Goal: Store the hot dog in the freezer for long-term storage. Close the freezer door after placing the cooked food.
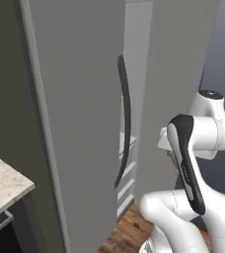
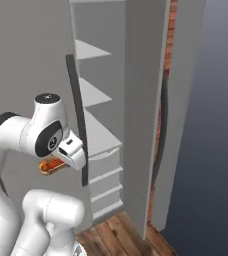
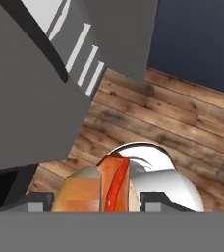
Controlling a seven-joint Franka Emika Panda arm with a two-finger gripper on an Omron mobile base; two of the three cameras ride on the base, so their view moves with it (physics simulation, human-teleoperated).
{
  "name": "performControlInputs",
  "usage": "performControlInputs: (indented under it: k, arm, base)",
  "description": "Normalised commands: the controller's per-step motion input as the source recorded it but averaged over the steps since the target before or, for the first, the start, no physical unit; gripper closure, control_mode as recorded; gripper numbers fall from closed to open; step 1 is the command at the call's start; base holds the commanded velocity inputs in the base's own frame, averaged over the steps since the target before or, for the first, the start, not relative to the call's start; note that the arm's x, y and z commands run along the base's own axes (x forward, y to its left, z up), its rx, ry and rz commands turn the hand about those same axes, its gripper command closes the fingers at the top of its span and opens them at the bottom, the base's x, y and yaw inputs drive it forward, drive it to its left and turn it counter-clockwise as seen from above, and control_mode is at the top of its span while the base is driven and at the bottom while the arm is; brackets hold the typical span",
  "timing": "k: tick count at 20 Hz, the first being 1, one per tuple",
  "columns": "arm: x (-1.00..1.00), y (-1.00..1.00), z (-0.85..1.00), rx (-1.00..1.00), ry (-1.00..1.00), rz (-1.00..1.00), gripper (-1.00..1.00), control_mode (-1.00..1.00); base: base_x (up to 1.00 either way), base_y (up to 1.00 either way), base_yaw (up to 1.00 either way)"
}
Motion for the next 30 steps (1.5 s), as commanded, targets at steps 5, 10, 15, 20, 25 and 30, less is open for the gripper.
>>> performControlInputs:
  k: [5,10,15,20,25,30]
  arm:
    - [0.0,0.0,0.0,0.0,0.0,0.0,1.0,1.0]
    - [0.0,0.0,0.0,0.0,0.0,0.0,1.0,1.0]
    - [0.0,0.0,0.0,0.0,0.0,0.0,1.0,1.0]
    - [0.0,0.0,0.0,0.0,0.0,0.0,1.0,1.0]
    - [0.0,0.0,0.0,0.0,0.0,0.0,1.0,1.0]
    - [0.0,0.0,0.0,0.0,0.0,0.0,1.0,1.0]
  base:
    - [0.0,-0.35,0.57]
    - [0.0,-0.52,0.63]
    - [0.0,-0.84,0.62]
    - [0.0,-0.54,0.44]
    - [-0.05,-0.35,0.06]
    - [-0.15,-0.44,0.0]
